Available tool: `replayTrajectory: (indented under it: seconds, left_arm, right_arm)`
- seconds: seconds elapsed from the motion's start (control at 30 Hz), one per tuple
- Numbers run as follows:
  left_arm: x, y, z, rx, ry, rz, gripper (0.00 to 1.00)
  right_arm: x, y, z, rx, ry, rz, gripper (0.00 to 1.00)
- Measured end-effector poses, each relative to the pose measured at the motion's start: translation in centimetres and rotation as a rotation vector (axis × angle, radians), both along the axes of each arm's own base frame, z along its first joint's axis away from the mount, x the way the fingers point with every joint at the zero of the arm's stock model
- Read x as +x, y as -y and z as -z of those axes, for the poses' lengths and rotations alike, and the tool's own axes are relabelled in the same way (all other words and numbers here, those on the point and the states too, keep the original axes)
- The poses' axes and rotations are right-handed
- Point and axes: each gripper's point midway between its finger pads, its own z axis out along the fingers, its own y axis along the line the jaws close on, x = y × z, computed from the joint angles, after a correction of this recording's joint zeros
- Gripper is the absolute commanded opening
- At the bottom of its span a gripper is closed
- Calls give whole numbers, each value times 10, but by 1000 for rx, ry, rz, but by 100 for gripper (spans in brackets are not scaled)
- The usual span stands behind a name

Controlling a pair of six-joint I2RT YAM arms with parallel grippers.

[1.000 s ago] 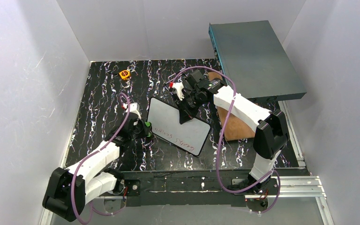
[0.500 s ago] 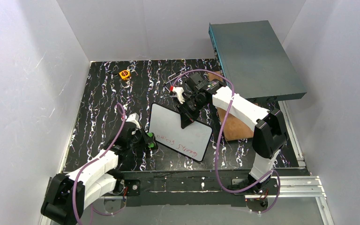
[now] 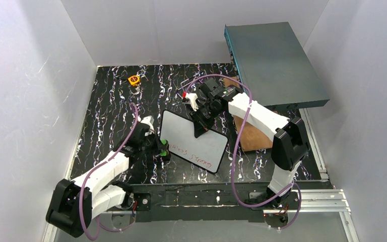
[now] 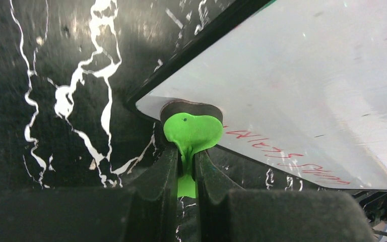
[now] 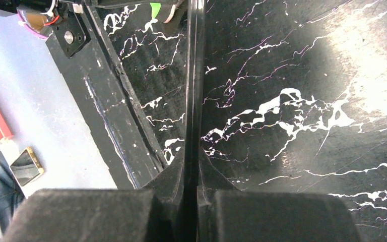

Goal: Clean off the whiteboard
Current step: Erase the center of the board with the whiteboard.

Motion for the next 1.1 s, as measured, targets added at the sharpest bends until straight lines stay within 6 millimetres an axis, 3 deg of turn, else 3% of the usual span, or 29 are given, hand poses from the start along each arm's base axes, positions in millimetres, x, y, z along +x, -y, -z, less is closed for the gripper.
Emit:
replayTrajectory:
  seconds: [0.17, 0.37, 0.5, 0.8, 1.1]
  left_arm:
    - [24, -8, -19, 43, 36, -31, 0]
    - [29, -13, -23, 77, 25, -29, 0]
    - [23, -10, -20, 57, 12, -16, 0]
    - [-16, -2, 8, -17, -93, 24, 0]
    - [-29, 15, 16, -38, -167, 102, 0]
  right_arm:
    - [8, -4, -1, 17, 32, 7, 1]
    - [12, -7, -2, 32, 49, 10, 1]
    - [10, -5, -2, 24, 37, 9, 1]
    - [-5, 0, 0, 1, -16, -9, 1]
    - [-5, 1, 0, 0, -14, -15, 1]
